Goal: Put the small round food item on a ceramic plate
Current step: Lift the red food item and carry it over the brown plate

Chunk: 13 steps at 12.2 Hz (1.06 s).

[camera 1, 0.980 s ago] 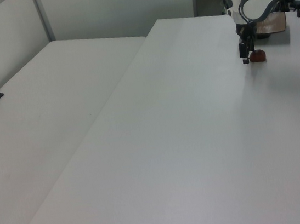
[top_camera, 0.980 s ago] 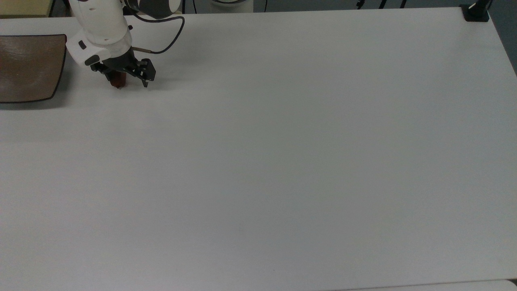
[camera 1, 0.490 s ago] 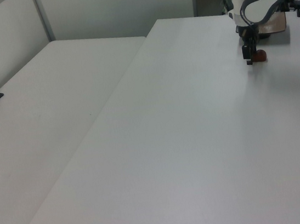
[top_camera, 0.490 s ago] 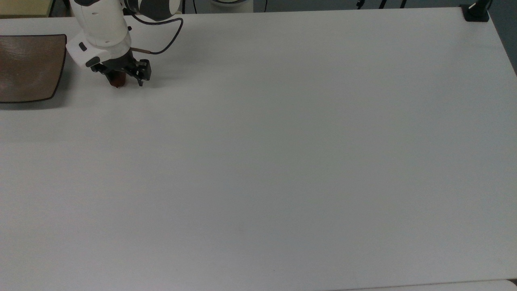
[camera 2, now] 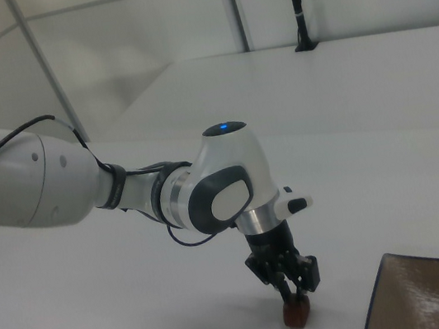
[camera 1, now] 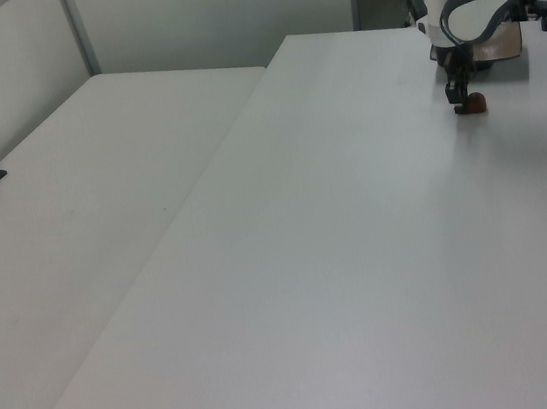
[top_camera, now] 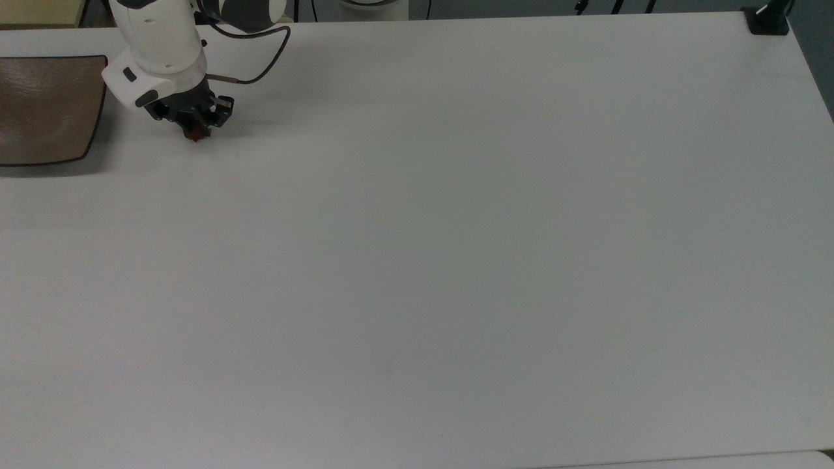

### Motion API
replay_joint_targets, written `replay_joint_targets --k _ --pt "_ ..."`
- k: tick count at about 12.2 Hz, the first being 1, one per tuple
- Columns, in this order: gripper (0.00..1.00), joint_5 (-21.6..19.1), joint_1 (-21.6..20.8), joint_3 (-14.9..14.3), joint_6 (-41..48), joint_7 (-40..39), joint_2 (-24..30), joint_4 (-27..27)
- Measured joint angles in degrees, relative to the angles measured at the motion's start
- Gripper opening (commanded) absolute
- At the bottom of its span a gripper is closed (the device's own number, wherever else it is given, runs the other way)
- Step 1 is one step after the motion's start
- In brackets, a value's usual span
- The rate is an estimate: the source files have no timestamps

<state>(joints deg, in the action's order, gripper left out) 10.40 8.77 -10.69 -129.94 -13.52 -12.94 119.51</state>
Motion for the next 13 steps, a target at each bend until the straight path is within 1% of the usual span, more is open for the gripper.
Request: replay_joint_targets --k 3,8,13 --pt "0.00 0.00 0.20 0.00 0.00 -1.45 0.00 0.03" --pt "0.00 -0.01 0.31 -0.06 0.00 -1.58 0.31 -0.11" --pt "0.00 -0.10 1.01 -0.43 0.00 -1.58 2.08 -1.97"
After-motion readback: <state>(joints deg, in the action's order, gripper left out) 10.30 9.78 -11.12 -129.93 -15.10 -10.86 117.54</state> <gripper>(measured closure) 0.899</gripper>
